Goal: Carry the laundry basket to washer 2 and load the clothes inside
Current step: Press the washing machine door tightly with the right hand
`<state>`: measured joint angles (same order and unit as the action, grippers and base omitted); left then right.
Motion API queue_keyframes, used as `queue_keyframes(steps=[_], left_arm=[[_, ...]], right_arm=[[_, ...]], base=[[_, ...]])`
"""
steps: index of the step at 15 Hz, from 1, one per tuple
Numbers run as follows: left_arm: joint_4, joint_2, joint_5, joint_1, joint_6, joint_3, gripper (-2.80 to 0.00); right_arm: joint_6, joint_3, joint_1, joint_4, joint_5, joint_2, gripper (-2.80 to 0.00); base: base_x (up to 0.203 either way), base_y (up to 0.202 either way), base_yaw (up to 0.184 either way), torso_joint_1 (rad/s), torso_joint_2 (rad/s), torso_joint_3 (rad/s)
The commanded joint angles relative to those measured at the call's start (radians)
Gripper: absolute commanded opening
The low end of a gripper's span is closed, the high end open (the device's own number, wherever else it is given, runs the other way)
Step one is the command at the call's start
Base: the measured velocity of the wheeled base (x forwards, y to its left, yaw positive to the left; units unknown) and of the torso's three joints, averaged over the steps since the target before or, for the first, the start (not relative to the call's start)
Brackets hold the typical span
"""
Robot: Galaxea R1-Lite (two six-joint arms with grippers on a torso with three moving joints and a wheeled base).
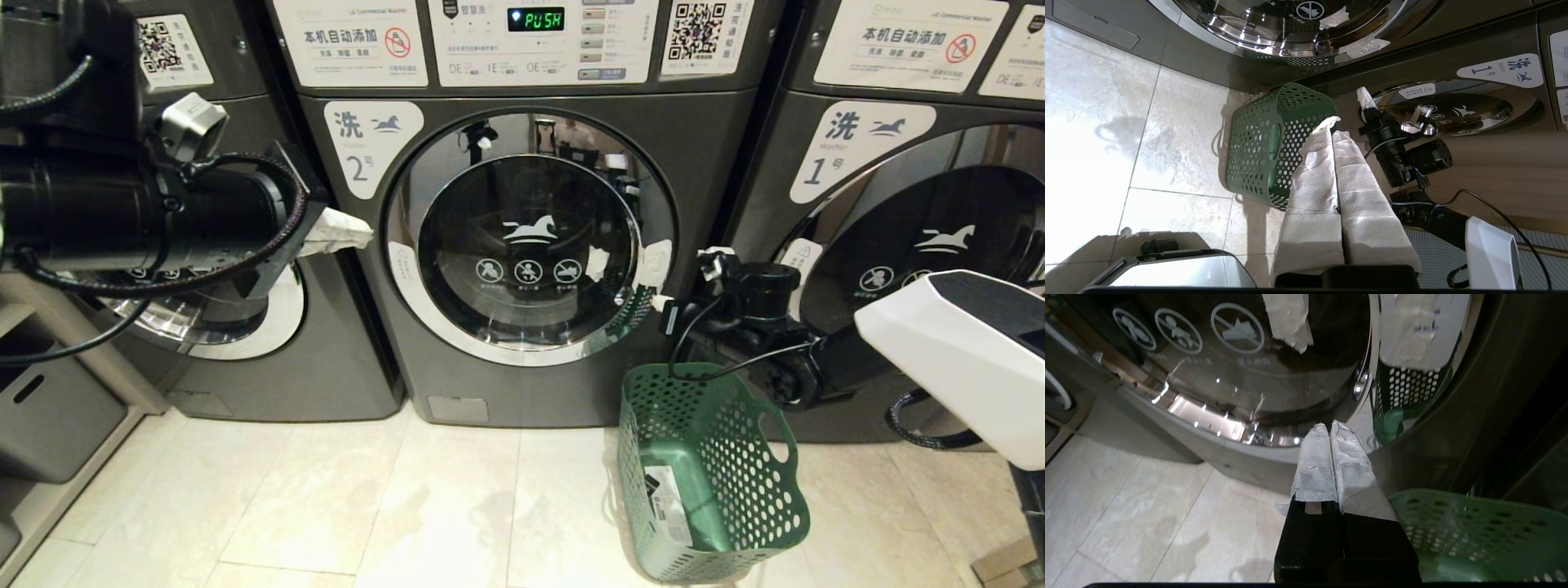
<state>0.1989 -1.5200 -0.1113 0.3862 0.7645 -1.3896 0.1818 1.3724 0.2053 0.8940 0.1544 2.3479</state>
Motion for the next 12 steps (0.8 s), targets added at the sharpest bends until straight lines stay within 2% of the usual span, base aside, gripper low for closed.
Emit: queue_keyframes(steps=[1,9,12], left_arm=[[0.002,0.026,-0.001,0.000,0.006,0.018,-2.80],[0.003,0.078,0.007,-0.007,0.006,0.047,-2.80],[0.004,0.086,0.005,-0.006,0.006,0.046,-2.80]], right_arm=[[-0.009,0.110,0.002,0.016,-0.011,0.080,-2.80],[-0.076,0.464,-0.009,0.061,-0.035,0.298,-2.80],[-0.108,0.576,-0.023,0.062,-0.085,0.364,-2.80]], base=[[0.000,0.000,0.000,0.000,0.00,0.000],[0.000,0.000,0.000,0.000,0.00,0.000],[0.000,0.000,0.000,0.000,0.00,0.000]])
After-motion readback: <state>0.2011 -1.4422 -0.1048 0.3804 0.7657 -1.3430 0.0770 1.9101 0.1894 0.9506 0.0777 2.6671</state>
